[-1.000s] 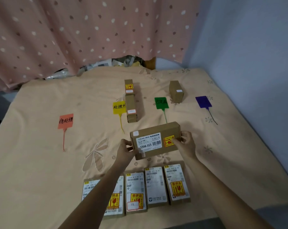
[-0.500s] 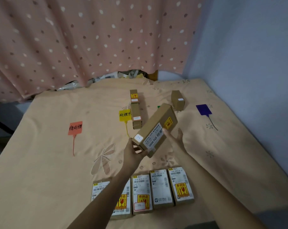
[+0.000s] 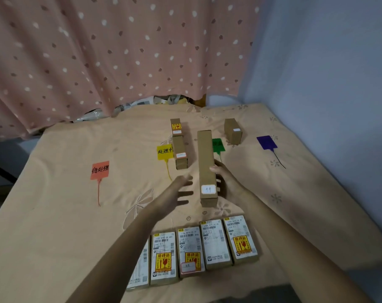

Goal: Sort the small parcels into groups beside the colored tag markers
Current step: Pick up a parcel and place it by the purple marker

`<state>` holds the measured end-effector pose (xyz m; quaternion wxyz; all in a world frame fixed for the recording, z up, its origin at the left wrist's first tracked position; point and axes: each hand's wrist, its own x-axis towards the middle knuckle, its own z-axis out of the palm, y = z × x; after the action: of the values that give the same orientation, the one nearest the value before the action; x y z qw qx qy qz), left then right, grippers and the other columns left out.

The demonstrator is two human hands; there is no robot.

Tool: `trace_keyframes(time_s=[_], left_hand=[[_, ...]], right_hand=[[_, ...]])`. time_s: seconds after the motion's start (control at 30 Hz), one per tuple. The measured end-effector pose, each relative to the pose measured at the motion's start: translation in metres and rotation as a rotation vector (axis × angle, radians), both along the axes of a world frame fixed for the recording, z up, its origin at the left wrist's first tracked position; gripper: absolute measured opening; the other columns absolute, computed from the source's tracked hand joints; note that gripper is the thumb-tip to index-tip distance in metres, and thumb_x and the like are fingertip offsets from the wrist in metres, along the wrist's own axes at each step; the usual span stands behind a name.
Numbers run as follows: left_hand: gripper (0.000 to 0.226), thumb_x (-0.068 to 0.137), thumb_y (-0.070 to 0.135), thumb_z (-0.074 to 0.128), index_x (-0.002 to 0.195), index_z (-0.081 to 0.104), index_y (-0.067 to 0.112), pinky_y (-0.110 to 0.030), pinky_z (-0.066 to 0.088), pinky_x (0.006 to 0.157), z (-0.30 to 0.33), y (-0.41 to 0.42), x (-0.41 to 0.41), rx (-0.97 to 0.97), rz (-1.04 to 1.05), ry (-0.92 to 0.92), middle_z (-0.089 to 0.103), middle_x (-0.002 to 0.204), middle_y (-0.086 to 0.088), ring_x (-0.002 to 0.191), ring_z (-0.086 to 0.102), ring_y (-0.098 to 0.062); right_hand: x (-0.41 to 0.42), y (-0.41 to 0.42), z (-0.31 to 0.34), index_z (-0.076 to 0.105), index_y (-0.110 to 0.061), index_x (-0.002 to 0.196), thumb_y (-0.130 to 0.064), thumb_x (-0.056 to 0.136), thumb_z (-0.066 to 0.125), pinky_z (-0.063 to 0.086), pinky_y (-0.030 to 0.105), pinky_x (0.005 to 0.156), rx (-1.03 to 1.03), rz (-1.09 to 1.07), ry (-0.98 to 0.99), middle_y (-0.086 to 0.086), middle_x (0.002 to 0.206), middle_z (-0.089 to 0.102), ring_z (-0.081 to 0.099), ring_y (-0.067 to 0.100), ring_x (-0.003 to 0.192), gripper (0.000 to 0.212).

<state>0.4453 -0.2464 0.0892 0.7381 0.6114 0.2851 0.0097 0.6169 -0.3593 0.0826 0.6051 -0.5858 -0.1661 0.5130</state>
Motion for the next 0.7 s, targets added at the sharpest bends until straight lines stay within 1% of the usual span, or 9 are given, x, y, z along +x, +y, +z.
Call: trace_keyframes(time_s=[0.03, 0.1, 0.17, 0.27, 0.37, 0.47, 0.5, 0.6, 0.7], left_hand=[[0.084, 0.076, 0.074, 0.045, 0.144, 0.037, 0.025, -0.051, 0.035, 0.111, 0.002, 0.007, 0.000, -0.084, 0.042, -0.020, 0.042, 0.146, 0.000, 0.131, 0.046, -0.027], [0.091, 0.068, 0.078, 0.055, 0.145, 0.036, 0.034, -0.056, 0.032, 0.112, 0.007, 0.014, 0.003, -0.182, 0.070, -0.051, 0.041, 0.148, -0.001, 0.134, 0.043, -0.031], [0.085, 0.063, 0.077, 0.062, 0.137, 0.045, 0.039, -0.053, 0.039, 0.108, 0.014, 0.011, 0.004, -0.172, 0.051, -0.088, 0.048, 0.143, -0.001, 0.128, 0.051, -0.028], [0.086, 0.065, 0.071, 0.065, 0.139, 0.040, 0.034, -0.046, 0.048, 0.100, 0.013, 0.010, 0.003, -0.125, 0.077, -0.098, 0.051, 0.139, -0.002, 0.122, 0.055, -0.026], [0.083, 0.068, 0.068, 0.064, 0.139, 0.041, 0.032, -0.043, 0.051, 0.095, 0.008, 0.011, 0.003, -0.132, 0.090, -0.100, 0.053, 0.138, -0.001, 0.120, 0.056, -0.025], [0.083, 0.066, 0.069, 0.065, 0.137, 0.043, 0.031, -0.042, 0.051, 0.092, 0.005, 0.006, 0.005, -0.135, 0.088, -0.102, 0.055, 0.135, -0.003, 0.119, 0.058, -0.026], [0.084, 0.066, 0.069, 0.065, 0.137, 0.043, 0.030, -0.042, 0.051, 0.093, 0.004, 0.003, 0.007, -0.137, 0.083, -0.102, 0.055, 0.135, -0.003, 0.120, 0.058, -0.026], [0.087, 0.066, 0.069, 0.067, 0.139, 0.041, 0.029, -0.047, 0.049, 0.098, 0.001, -0.011, 0.018, -0.176, 0.067, -0.091, 0.055, 0.136, -0.004, 0.121, 0.058, -0.028], [0.082, 0.066, 0.068, 0.066, 0.135, 0.046, 0.029, -0.046, 0.050, 0.098, 0.005, -0.029, 0.034, -0.172, 0.025, -0.098, 0.057, 0.133, -0.006, 0.119, 0.059, -0.029]], right_hand=[[-0.004, 0.000, 0.000, 0.045, -0.035, 0.139, -0.048, 0.066, 0.074, 0.055, 0.038, 0.077, 0.026, 0.033, 0.018, 0.008, 0.109, 0.062, 0.064, 0.022, 0.093, 0.080], [-0.016, 0.004, -0.002, 0.046, -0.034, 0.139, -0.046, 0.070, 0.072, 0.051, 0.048, 0.094, 0.068, 0.082, 0.026, 0.010, 0.120, 0.063, 0.064, 0.027, 0.107, 0.075], [-0.029, 0.007, -0.002, 0.046, -0.036, 0.139, -0.046, 0.071, 0.072, 0.046, 0.055, 0.103, 0.099, 0.117, 0.014, 0.013, 0.131, 0.060, 0.060, 0.033, 0.119, 0.073], [-0.039, 0.010, 0.000, 0.046, -0.037, 0.138, -0.046, 0.070, 0.073, 0.047, 0.055, 0.102, 0.106, 0.092, 0.021, 0.013, 0.132, 0.060, 0.059, 0.033, 0.121, 0.074], [-0.043, 0.009, 0.002, 0.048, -0.035, 0.137, -0.051, 0.072, 0.069, 0.053, 0.043, 0.091, 0.090, 0.068, 0.002, 0.008, 0.125, 0.063, 0.063, 0.024, 0.112, 0.071], [-0.046, 0.002, 0.003, 0.054, -0.031, 0.133, -0.058, 0.082, 0.057, 0.052, 0.032, 0.081, 0.048, 0.012, 0.023, 0.003, 0.114, 0.067, 0.064, 0.017, 0.103, 0.057], [-0.046, -0.002, 0.004, 0.054, -0.030, 0.132, -0.059, 0.083, 0.057, 0.051, 0.032, 0.082, 0.035, -0.010, 0.010, 0.003, 0.114, 0.067, 0.064, 0.018, 0.104, 0.057], [-0.044, -0.016, 0.008, 0.054, -0.027, 0.133, -0.061, 0.071, 0.067, 0.051, 0.035, 0.087, 0.022, -0.071, -0.054, 0.009, 0.121, 0.066, 0.062, 0.025, 0.112, 0.071], [-0.033, -0.038, 0.013, 0.053, -0.027, 0.133, -0.055, 0.074, 0.065, 0.053, 0.038, 0.091, 0.020, -0.138, -0.060, 0.009, 0.121, 0.066, 0.063, 0.026, 0.112, 0.067]])
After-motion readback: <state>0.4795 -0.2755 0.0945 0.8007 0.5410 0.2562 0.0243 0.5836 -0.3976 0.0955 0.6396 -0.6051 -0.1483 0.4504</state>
